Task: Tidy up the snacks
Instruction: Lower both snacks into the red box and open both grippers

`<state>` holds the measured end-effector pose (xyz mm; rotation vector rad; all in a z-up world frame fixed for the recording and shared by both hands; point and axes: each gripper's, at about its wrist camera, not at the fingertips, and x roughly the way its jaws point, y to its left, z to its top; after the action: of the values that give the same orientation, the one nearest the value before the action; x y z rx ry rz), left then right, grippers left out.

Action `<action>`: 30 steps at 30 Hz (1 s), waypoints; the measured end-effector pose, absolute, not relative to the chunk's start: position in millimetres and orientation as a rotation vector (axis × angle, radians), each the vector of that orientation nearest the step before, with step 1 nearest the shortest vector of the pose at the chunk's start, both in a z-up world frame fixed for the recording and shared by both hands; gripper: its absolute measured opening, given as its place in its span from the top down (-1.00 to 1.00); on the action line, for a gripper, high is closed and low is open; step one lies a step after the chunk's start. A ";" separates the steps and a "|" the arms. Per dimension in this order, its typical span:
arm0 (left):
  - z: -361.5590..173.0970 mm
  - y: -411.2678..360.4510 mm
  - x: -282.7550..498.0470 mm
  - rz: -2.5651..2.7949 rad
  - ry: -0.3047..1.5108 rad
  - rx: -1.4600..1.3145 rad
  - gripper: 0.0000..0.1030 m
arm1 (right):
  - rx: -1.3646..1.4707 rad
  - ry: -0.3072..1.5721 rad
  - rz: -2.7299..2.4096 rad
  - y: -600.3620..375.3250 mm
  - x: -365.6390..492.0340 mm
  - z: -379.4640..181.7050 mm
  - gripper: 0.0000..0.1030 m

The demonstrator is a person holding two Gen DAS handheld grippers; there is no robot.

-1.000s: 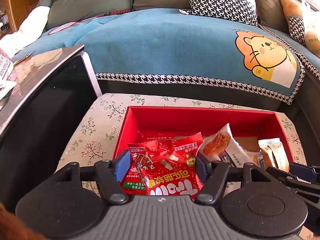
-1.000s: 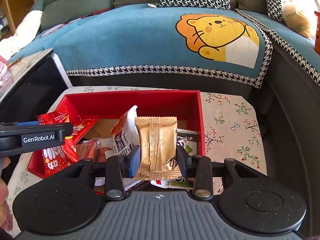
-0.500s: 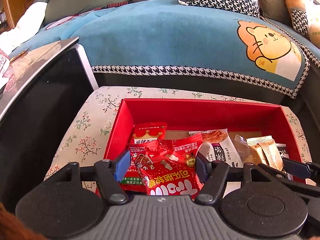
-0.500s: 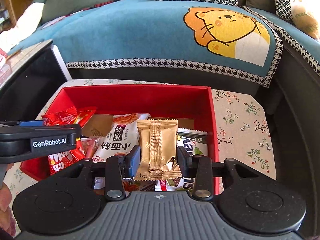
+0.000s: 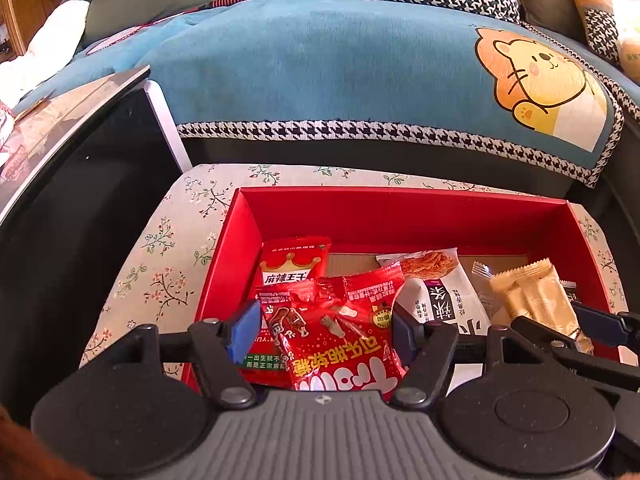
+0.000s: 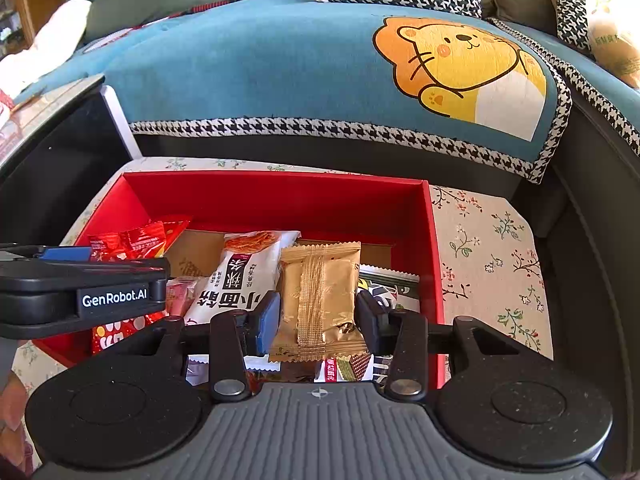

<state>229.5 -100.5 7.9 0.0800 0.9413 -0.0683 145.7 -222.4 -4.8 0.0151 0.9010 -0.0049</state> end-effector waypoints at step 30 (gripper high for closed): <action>27.4 -96.5 223.9 -0.081 0.930 0.047 -1.00 | 0.042 0.873 -0.005 -223.0 139.5 8.1 -0.26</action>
<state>223.9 -96.5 27.4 0.0472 0.9301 -0.0812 139.5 -223.0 8.1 0.0420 0.8733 -0.0047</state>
